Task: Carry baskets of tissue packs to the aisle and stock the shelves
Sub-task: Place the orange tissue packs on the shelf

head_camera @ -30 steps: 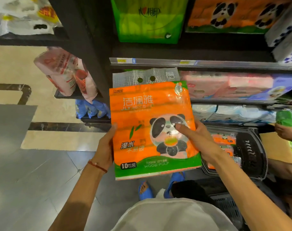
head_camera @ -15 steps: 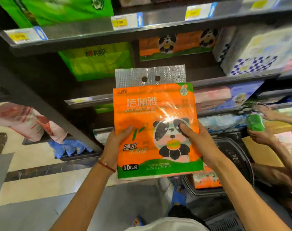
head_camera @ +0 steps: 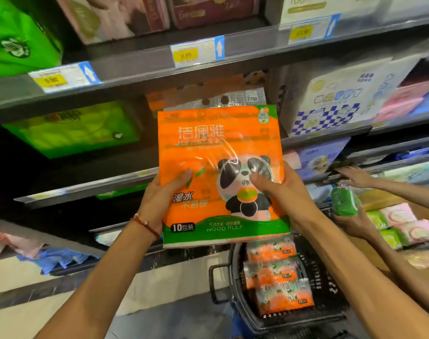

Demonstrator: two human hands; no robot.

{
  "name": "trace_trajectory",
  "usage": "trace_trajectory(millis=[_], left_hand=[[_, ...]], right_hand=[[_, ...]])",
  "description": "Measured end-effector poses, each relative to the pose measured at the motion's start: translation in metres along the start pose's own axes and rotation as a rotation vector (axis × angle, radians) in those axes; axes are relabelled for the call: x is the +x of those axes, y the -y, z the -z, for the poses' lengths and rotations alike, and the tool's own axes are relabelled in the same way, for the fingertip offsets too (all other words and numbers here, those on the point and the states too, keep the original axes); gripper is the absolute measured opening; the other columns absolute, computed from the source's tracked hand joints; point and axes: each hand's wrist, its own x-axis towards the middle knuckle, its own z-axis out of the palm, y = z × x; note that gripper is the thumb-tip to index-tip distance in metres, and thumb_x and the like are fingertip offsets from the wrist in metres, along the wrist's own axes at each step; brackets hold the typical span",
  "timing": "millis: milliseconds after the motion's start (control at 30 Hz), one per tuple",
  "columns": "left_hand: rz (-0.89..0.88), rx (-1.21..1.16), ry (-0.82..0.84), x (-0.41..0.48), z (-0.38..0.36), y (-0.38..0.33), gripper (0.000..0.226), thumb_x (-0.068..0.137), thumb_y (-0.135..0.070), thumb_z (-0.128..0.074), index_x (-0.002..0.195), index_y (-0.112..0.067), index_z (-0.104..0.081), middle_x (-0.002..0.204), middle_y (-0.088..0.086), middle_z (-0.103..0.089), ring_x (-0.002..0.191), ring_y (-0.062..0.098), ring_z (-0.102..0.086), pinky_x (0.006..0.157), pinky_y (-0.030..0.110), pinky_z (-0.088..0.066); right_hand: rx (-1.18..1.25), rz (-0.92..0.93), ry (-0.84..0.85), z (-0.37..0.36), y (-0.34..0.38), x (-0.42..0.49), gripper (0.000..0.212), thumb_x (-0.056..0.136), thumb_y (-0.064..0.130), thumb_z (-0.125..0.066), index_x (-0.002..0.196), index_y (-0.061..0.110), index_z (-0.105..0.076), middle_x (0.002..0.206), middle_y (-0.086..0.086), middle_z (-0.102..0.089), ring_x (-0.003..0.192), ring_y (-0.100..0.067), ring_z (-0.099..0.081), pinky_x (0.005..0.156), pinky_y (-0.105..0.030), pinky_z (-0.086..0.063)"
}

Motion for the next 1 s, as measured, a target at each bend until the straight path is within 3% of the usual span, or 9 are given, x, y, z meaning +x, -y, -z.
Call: trace_trajectory(millis=[167,433,600,800,900,1000], left_hand=[[-0.145,0.02,-0.055,0.036,-0.024,-0.01,0.043,0.081,-0.033,-0.08,0.122,-0.025,-0.067,0.102,0.004,-0.079,0.086,0.027,-0.078,0.069,0.04,-0.062],[-0.288,0.034,-0.016,0.111,-0.032,-0.018,0.047,0.084,-0.037,-0.077,0.128,-0.03,-0.063,0.112,0.0,-0.077,0.098,0.025,-0.076,0.082,0.047,-0.062],[-0.358,0.078,-0.004,0.136,-0.027,-0.025,0.047,0.085,-0.036,-0.079,0.129,-0.028,-0.063,0.113,-0.001,-0.077,0.098,0.022,-0.076,0.088,0.047,-0.061],[-0.362,0.027,-0.035,0.103,-0.006,0.02,0.063,0.086,-0.029,-0.077,0.143,-0.032,-0.049,0.122,-0.004,-0.073,0.105,0.02,-0.074,0.079,0.041,-0.062],[-0.437,0.108,-0.012,0.075,0.005,0.048,0.064,0.092,-0.022,-0.07,0.149,-0.028,-0.042,0.129,-0.006,-0.07,0.114,0.018,-0.07,0.09,0.042,-0.061],[-0.509,0.2,-0.032,0.054,0.011,0.06,0.075,0.089,-0.035,-0.076,0.152,-0.023,-0.037,0.132,-0.008,-0.068,0.118,0.014,-0.067,0.1,0.044,-0.055]], right_hand=[[-0.081,0.05,-0.016,0.014,0.0,0.038,0.061,0.089,0.015,-0.083,0.143,0.022,-0.055,0.124,0.003,-0.076,0.11,-0.013,-0.075,0.097,-0.036,-0.062],[-0.1,0.187,0.002,0.019,-0.008,0.102,0.059,0.092,0.02,-0.079,0.145,0.028,-0.054,0.128,0.005,-0.075,0.115,-0.016,-0.074,0.1,-0.042,-0.06],[-0.053,0.239,-0.017,0.014,-0.017,0.125,0.053,0.093,0.016,-0.078,0.141,0.027,-0.058,0.123,0.006,-0.077,0.111,-0.015,-0.075,0.094,-0.034,-0.063],[-0.112,0.229,-0.005,0.012,-0.034,0.107,0.057,0.083,0.003,-0.084,0.133,0.019,-0.061,0.11,0.002,-0.08,0.098,-0.017,-0.078,0.081,-0.031,-0.065],[-0.24,0.257,0.003,0.012,-0.04,0.087,0.065,0.075,0.004,-0.09,0.132,0.017,-0.061,0.112,0.003,-0.079,0.099,-0.013,-0.077,0.086,-0.03,-0.064],[-0.307,0.332,-0.025,0.013,-0.041,0.073,0.078,0.07,0.006,-0.094,0.137,0.013,-0.055,0.118,0.002,-0.075,0.105,-0.01,-0.075,0.089,-0.028,-0.063]])
